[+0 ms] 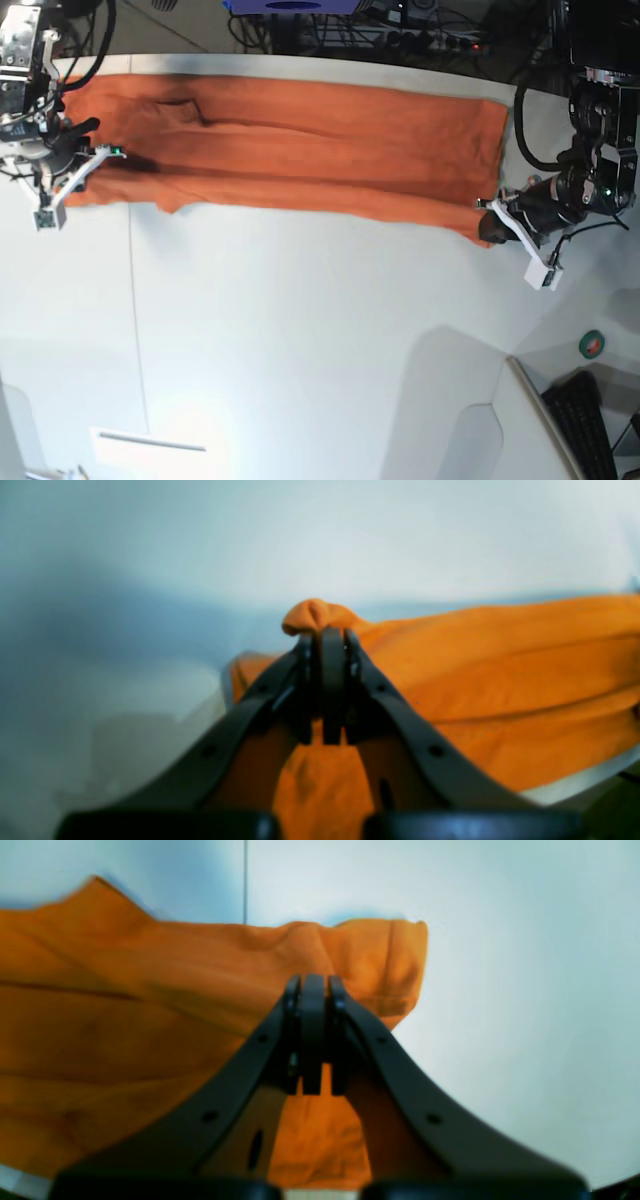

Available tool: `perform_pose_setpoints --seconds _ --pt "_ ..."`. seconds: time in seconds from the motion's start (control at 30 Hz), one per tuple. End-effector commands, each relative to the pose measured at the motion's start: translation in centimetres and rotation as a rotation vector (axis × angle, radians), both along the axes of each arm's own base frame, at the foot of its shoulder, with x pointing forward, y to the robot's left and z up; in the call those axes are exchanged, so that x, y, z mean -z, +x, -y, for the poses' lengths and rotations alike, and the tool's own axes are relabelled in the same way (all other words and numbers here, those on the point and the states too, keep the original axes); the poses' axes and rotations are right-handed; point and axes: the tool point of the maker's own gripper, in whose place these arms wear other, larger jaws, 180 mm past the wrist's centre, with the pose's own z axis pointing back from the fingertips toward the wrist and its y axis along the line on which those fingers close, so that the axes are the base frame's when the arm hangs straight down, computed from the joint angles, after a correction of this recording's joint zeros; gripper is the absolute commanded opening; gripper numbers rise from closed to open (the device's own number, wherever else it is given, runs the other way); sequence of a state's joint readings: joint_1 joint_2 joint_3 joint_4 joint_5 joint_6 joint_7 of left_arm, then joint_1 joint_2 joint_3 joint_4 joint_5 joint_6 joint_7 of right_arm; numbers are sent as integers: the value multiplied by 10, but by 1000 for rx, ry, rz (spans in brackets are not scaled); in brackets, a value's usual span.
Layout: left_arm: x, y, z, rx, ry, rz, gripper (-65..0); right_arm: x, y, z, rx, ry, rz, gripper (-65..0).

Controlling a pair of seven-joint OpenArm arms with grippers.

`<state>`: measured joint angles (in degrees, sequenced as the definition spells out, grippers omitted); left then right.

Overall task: Layout the t-shirt on the table in an organized manner, then fold the t-shirt properly
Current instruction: 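Fold the grasped edge over toward the folded edge with both grippers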

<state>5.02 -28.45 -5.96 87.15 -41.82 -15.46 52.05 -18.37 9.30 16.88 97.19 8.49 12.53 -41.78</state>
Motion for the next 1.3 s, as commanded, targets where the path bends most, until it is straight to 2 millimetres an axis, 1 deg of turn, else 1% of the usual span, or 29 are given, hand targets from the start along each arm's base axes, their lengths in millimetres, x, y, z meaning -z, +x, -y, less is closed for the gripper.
perform_pose_setpoints --seconds 0.0,0.1,0.4,0.47,0.67,0.83,0.97,1.03,1.17,1.27 --pt "-13 9 -4 3 6 45 -650 -10 6 2 2 -12 32 -650" --pt "-4 -4 -4 4 6 15 -650 -9 -3 -2 0 -8 16 -650" --pt "15 -34 -6 5 11 -57 -650 2 -29 -3 -1 -7 -40 -650" --pt "13 -33 -4 10 11 -50 -650 3 -33 -3 -2 -8 -47 -650" --pt "4 -37 6 45 12 -29 -650 2 -33 -3 -2 -8 -47 -650" --pt "10 -46 5 42 13 -50 -650 -8 -38 -6 -17 -19 -32 -650" --pt "14 -53 4 43 14 -67 -650 -6 -41 -6 -16 -19 -41 -650" --pt "14 -53 4 43 14 -67 -650 -5 -46 -6 -17 -19 -50 -650" --pt "14 -58 -1 49 30 -77 -650 -4 -51 -6 -18 -20 -60 -650" --pt "11 -59 -13 18 43 -74 -650 -2 -55 -6 -18 -20 -67 -650"
